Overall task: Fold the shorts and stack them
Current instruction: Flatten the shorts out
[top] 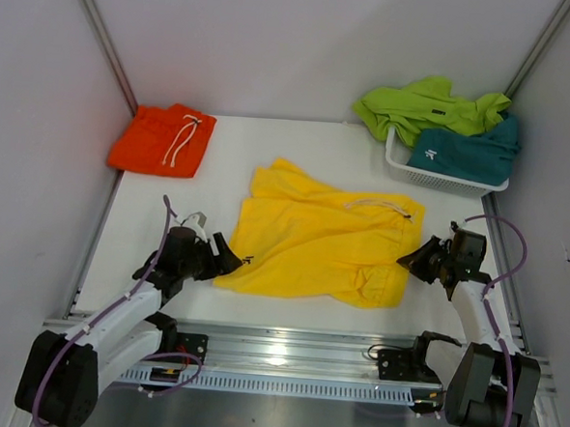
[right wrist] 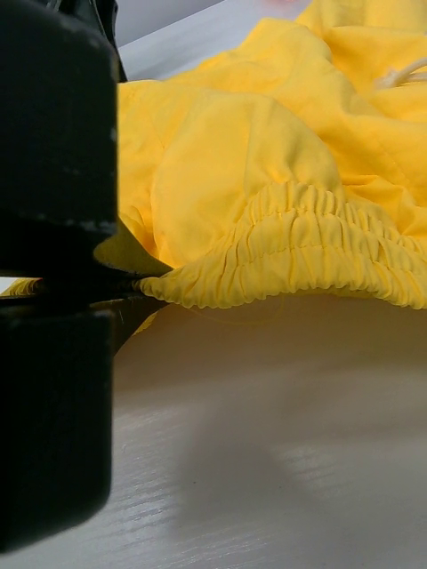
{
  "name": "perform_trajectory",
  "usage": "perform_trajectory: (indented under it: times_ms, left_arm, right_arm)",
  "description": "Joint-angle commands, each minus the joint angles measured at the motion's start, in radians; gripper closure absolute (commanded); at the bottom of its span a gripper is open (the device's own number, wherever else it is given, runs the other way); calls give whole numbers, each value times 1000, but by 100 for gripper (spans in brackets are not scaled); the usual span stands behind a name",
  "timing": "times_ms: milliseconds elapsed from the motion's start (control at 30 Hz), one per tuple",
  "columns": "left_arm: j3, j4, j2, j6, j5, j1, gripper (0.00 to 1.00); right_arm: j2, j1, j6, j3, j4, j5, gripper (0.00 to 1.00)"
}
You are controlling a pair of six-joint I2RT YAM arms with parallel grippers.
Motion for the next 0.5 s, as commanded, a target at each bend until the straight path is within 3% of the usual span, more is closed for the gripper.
perform_trajectory:
  times_ms: [0,167,267,467]
  left_arm:
    - [30,-20,15,1,33,6,21]
    - [23,-7,15,-11,72,7,24]
    - [20,-7,4,-10,87,6,32]
    - [17,13,20,-17,139,4,70]
  right_arm:
    - [2,1,-11,19,30,-8,100]
    - [19,1,-16,16,37,-6,100]
    - [20,1,-14,13,41,-6,100]
    - [25,1,-19,13,43,3,100]
